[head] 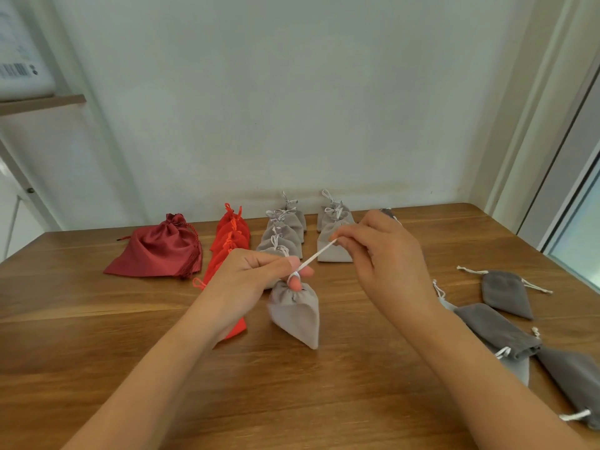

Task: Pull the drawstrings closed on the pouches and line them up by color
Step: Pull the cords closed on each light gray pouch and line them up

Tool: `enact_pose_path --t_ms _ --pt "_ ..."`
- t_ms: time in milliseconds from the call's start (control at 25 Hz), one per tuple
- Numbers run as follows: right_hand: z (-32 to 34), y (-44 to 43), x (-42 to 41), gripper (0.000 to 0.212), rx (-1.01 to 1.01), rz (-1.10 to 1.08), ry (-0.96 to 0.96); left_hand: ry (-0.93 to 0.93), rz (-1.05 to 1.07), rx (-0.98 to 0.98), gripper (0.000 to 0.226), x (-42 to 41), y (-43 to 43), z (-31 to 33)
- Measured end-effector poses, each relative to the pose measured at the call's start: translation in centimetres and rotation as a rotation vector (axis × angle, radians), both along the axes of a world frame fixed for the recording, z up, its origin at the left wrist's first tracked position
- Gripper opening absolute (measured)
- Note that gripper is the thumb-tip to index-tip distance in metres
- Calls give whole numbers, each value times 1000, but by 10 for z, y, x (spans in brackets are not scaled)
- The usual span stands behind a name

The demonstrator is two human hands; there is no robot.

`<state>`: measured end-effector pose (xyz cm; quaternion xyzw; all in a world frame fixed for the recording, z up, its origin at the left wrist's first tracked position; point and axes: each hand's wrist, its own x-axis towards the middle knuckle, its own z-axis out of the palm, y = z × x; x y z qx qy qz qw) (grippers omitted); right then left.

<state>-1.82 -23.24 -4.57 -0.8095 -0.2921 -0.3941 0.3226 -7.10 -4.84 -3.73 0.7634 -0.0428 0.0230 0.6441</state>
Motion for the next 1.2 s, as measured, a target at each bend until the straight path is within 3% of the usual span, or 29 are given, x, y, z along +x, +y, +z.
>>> enact_pose_path --t_ms 200,400,640,880,1080,1200 --pt "-1 0 -4 9 102 84 200 85 10 -24 23 4 6 -3" --pt "6 -4 -5 10 335 592 576 148 46 -313 13 7 16 0" --pt "13 -11 -11 12 169 825 831 25 52 -245 13 3 15 2" --pt "8 -6 -8 27 325 680 833 -153 0 -76 14 -3 11 7" --pt "-1 3 -7 22 81 634 871 -236 -63 44 13 -4 10 5" --pt "-4 5 -10 25 72 687 887 -248 -47 45 13 -5 10 6"
